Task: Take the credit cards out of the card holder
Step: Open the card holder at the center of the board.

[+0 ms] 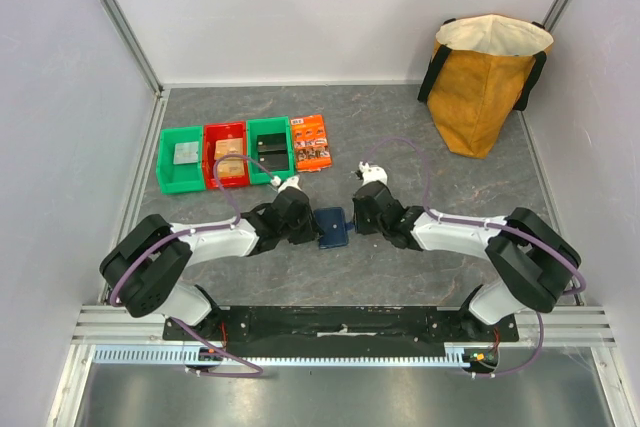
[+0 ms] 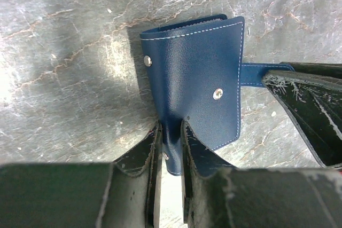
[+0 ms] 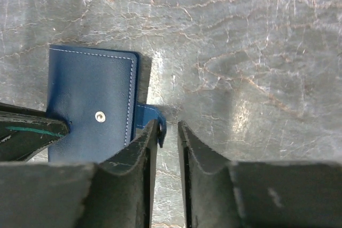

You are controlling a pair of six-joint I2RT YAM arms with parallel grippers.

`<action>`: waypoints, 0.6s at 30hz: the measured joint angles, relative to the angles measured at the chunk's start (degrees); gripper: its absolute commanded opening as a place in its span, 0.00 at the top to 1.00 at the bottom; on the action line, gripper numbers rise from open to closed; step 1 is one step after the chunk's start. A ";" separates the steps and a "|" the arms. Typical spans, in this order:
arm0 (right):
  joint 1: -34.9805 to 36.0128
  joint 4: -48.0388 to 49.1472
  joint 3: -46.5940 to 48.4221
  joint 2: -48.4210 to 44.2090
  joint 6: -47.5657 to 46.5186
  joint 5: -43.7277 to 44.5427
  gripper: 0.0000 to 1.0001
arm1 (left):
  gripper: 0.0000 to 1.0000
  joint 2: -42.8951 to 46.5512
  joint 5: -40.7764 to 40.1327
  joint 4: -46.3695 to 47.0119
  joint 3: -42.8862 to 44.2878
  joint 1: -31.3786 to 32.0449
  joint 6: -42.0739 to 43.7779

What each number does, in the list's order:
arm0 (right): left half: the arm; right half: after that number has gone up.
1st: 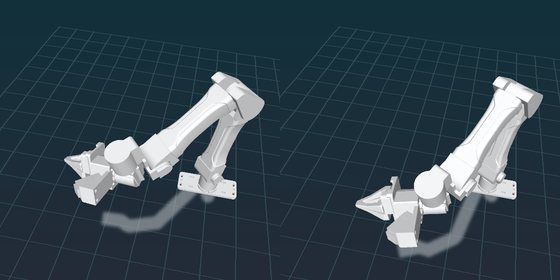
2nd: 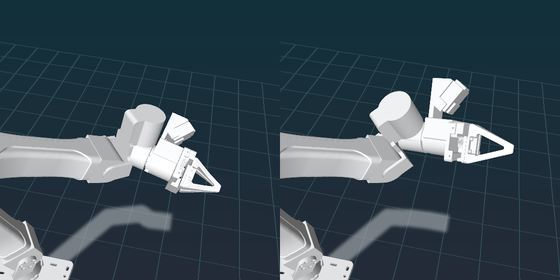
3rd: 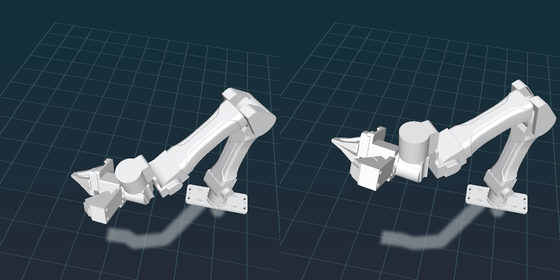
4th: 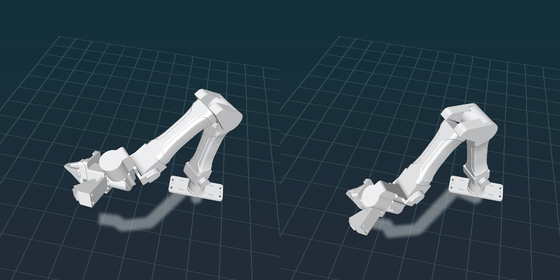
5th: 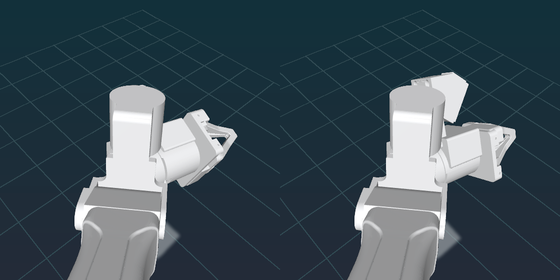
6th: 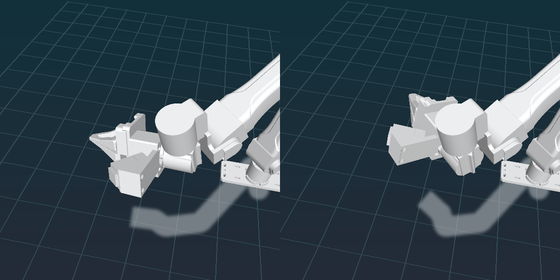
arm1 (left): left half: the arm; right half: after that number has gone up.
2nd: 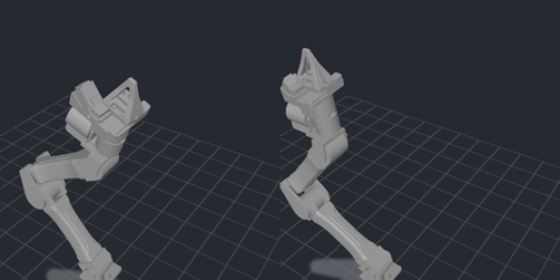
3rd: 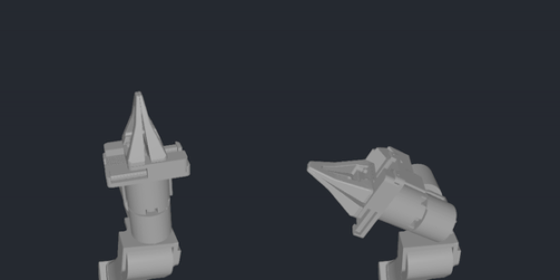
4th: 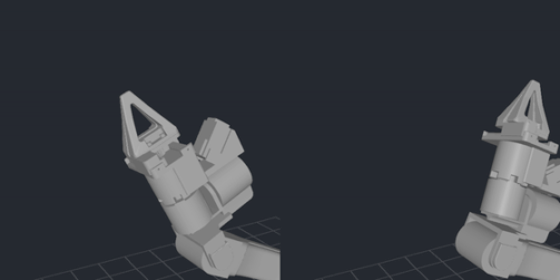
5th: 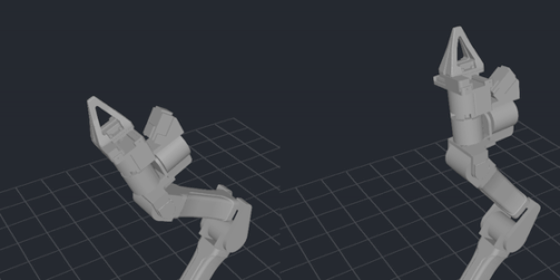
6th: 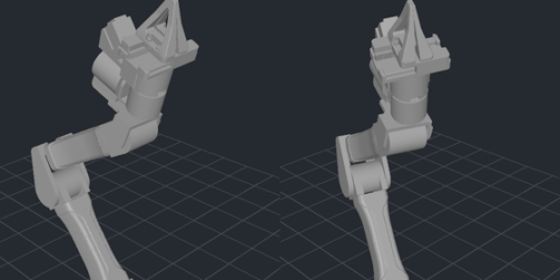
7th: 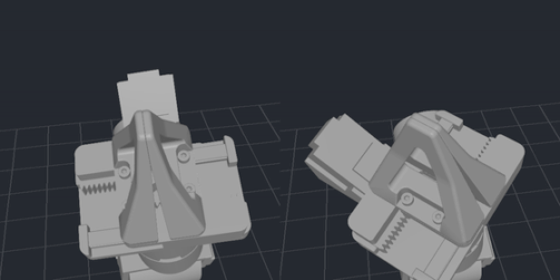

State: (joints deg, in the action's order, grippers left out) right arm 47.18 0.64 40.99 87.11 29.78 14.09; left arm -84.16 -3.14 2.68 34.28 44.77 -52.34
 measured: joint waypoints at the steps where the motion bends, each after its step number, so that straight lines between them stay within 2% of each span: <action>1: -0.07 0.37 -0.50 -0.07 0.28 0.00 0.79 | 0.95 -0.02 -0.15 -0.31 0.24 0.00 0.48; 4: -0.39 2.84 -2.89 -0.07 1.81 -0.81 0.89 | 0.85 -0.11 -0.57 -1.25 1.01 0.00 2.23; 7: -1.73 7.39 -6.47 -0.07 4.33 -3.34 0.99 | 0.65 -0.11 -1.38 -1.95 1.62 0.17 4.57; 12: -4.46 15.67 -11.74 -1.51 8.31 -8.04 1.00 | 0.25 0.42 -5.01 -4.57 2.12 1.75 9.99; 14: -5.18 18.16 -13.64 -2.12 9.68 -9.62 1.00 | 0.17 1.14 -7.19 -6.36 2.91 3.23 11.96; 18: -5.92 21.70 -15.78 -2.36 11.80 -11.76 1.00 | 0.11 1.64 -12.15 -10.95 6.01 8.15 14.40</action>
State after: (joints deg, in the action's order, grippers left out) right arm 41.25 22.35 25.21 84.75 41.58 2.33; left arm -82.52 -15.29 -8.27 40.29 52.93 -37.93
